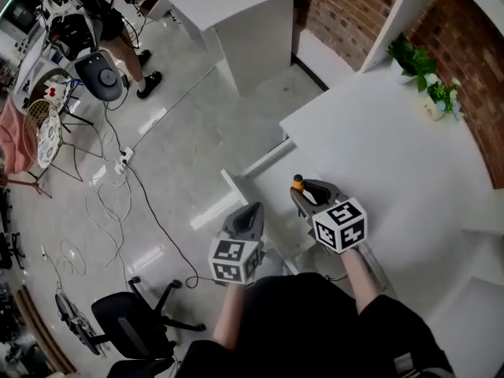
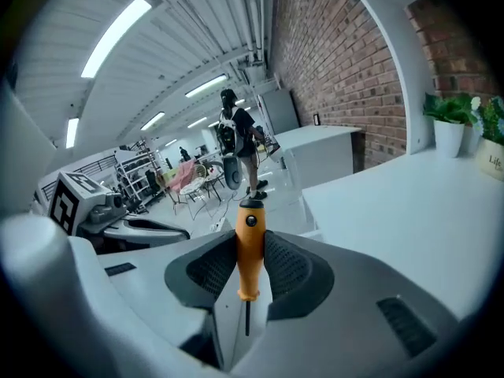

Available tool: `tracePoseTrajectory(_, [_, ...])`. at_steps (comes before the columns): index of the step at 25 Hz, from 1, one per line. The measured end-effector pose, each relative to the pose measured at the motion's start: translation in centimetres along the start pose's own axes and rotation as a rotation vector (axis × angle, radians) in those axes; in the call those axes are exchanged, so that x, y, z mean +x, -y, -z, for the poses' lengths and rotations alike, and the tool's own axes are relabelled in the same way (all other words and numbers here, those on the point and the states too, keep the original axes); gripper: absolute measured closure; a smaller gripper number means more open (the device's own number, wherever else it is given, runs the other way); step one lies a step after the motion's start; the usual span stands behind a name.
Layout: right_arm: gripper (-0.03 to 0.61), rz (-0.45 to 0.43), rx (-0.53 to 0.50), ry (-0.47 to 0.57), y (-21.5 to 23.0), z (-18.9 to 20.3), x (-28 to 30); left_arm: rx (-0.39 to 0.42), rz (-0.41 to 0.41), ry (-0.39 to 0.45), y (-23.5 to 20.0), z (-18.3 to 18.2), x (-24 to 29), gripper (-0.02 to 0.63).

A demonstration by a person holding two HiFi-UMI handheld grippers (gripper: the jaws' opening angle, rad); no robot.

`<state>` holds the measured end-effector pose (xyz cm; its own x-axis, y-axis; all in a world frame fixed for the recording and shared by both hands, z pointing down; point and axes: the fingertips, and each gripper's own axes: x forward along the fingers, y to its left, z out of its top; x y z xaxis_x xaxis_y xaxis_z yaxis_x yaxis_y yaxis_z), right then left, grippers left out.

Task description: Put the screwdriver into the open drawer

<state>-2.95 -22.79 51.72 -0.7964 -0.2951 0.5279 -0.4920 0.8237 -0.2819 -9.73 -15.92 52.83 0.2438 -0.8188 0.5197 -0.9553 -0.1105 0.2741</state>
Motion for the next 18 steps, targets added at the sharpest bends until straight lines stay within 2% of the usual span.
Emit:
tracePoseTrajectory(5, [0.468, -0.003, 0.018, -0.099, 0.5, 4.0, 3.4, 0.004, 0.034, -0.043, 0.2, 1.5, 1.6, 0.606])
tracePoseTrajectory(18, [0.468, 0.02, 0.065, -0.308, 3.7, 11.9, 9.8, -0.014, 0.048, -0.068, -0.8, 2.6, 3.7, 0.606])
